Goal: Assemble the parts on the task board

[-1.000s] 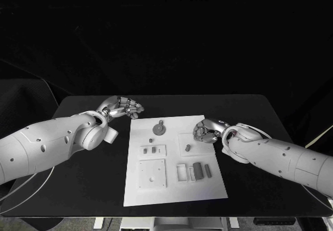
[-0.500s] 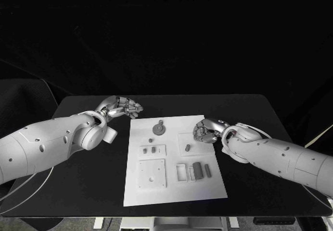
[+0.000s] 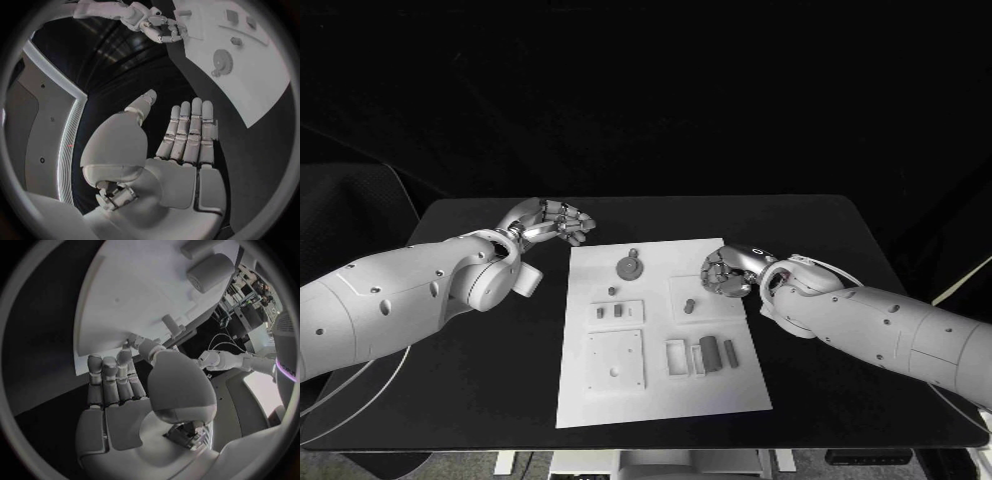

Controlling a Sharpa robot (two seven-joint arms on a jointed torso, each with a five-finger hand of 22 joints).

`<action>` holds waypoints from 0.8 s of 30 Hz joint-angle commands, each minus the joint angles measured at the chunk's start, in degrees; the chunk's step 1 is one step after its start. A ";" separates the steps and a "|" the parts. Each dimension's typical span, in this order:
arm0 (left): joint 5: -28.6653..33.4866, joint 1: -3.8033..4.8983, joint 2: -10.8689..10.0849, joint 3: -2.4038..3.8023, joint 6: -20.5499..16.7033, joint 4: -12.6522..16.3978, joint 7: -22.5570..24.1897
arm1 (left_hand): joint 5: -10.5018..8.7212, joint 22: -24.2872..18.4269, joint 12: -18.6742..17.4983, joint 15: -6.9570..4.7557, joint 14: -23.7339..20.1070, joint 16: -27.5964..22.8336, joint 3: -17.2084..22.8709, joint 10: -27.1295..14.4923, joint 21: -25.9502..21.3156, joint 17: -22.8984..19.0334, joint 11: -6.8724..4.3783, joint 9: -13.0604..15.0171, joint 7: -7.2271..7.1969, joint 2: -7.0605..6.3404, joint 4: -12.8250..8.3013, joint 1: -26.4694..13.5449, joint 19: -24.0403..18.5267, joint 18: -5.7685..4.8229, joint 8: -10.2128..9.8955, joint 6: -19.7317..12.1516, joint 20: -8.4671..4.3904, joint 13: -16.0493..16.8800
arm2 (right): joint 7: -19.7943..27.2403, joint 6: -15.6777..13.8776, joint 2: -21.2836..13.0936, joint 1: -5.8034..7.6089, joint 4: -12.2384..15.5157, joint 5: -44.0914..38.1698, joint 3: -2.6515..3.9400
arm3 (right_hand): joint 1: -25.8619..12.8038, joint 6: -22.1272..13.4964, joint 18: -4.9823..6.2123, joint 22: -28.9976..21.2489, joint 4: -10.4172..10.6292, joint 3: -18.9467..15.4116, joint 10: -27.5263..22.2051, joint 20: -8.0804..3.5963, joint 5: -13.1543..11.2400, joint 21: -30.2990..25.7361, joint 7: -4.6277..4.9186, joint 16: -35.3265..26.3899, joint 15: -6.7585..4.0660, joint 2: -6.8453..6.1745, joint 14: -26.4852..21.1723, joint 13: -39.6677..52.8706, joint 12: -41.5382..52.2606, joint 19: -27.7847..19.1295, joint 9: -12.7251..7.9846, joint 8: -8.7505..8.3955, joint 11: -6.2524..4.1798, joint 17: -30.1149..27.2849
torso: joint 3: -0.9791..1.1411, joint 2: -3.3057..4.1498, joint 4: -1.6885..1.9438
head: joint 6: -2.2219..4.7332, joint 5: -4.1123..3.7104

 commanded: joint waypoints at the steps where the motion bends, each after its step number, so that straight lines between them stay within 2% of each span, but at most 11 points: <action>1: 0.54 0.02 0.02 0.05 0.46 0.03 0.88 | 0.00 0.03 -0.24 0.14 -0.41 -0.41 -0.33 -0.49 -0.24 -0.07 -0.04 -0.06 0.09 0.42 -0.07 0.02 -0.55 -0.62 -0.10 -0.37 -0.04 -0.05 | -1.25 1.83 -0.10 -0.46 -0.12 -1.67 -0.31 | 0.55 0.30 0.68 -0.08 0.07 0.46 0.28 0.10 -0.32 2.88 0.05 -0.02 0.01 -0.02 0.22 -0.06 0.10 0.17 0.06 -0.29 0.02 -0.05 | 0.01 0.00 0.02 | 0.02 -0.04; 14: 0.61 0.02 -0.01 0.05 0.42 -0.03 0.80 | 0.01 0.03 -0.30 0.17 -0.41 -0.49 -0.32 -0.52 -0.28 -0.11 -0.03 -0.05 0.09 0.51 -0.04 0.02 -0.64 -0.64 -0.08 -0.34 -0.03 -0.04 | -0.52 1.24 -0.08 -0.46 0.13 -1.29 -0.31 | 0.20 2.30 0.49 -0.15 1.09 2.00 0.97 0.24 -0.43 3.16 -0.18 0.12 -0.07 0.36 0.71 -0.30 0.19 0.57 0.60 0.59 0.04 -0.09 | 0.00 0.00 -0.01 | -0.03 -0.23; 18: 0.61 0.02 0.00 0.05 0.40 -0.17 0.72 | 0.01 0.03 -0.32 0.18 -0.40 -0.51 -0.32 -0.53 -0.29 -0.11 -0.03 -0.05 0.09 0.53 -0.03 0.02 -0.67 -0.65 -0.08 -0.33 -0.02 -0.04 | -0.61 1.30 -0.04 -0.46 0.13 -0.65 -0.31 | -1.63 2.50 0.38 -0.16 1.54 1.67 1.35 0.31 -0.55 3.44 -0.17 0.21 -0.10 -1.08 1.04 -0.48 0.19 0.79 0.69 0.52 0.06 -0.12 | -0.03 0.00 0.03 | -0.02 -0.26; 20: 0.61 0.02 -0.02 0.05 0.37 -0.23 0.71 | 0.01 0.03 -0.32 0.18 -0.40 -0.52 -0.32 -0.53 -0.30 -0.12 -0.03 -0.05 0.08 0.54 -0.03 0.02 -0.68 -0.65 -0.08 -0.33 -0.02 -0.04 | -0.70 1.35 -0.04 -0.46 0.13 -0.45 -0.31 | -1.95 2.40 0.37 -0.17 1.60 1.58 1.38 0.31 -0.55 3.47 -0.15 0.21 -0.09 -1.31 1.07 -0.51 0.18 0.81 0.67 0.43 0.06 -0.13 | -0.01 -0.01 0.03 | 0.02 -0.24; 21: 0.64 0.02 -0.04 0.05 0.35 -0.26 0.69 | 0.01 0.03 -0.33 0.19 -0.40 -0.52 -0.32 -0.53 -0.30 -0.12 -0.03 -0.05 0.08 0.55 -0.03 0.02 -0.69 -0.66 -0.08 -0.32 -0.02 -0.04 | -0.73 1.34 -0.04 -0.46 0.13 -0.22 -0.31 | -2.98 1.86 0.35 -0.21 1.73 1.26 1.42 0.30 -0.57 3.52 -0.07 0.16 -0.07 -1.92 1.11 -0.62 0.13 0.84 0.56 0.03 0.07 -0.17 | 0.00 -0.01 0.04 | 0.00 -0.26; 24: 0.70 0.02 -0.05 0.05 0.35 -0.31 0.65 | 0.01 0.03 -0.34 0.19 -0.39 -0.54 -0.32 -0.54 -0.31 -0.12 -0.03 -0.05 0.08 0.55 -0.02 0.02 -0.70 -0.66 -0.08 -0.32 -0.02 -0.04 | -0.79 1.39 -0.03 -0.46 0.09 -0.11 -0.31 | -4.53 0.68 0.33 -0.32 1.81 0.67 1.26 0.28 -0.59 3.50 0.07 0.05 -0.03 -2.58 1.06 -0.79 -0.02 0.78 0.29 -0.78 0.11 -0.24 | -0.01 -0.01 0.03 | -0.04 -0.28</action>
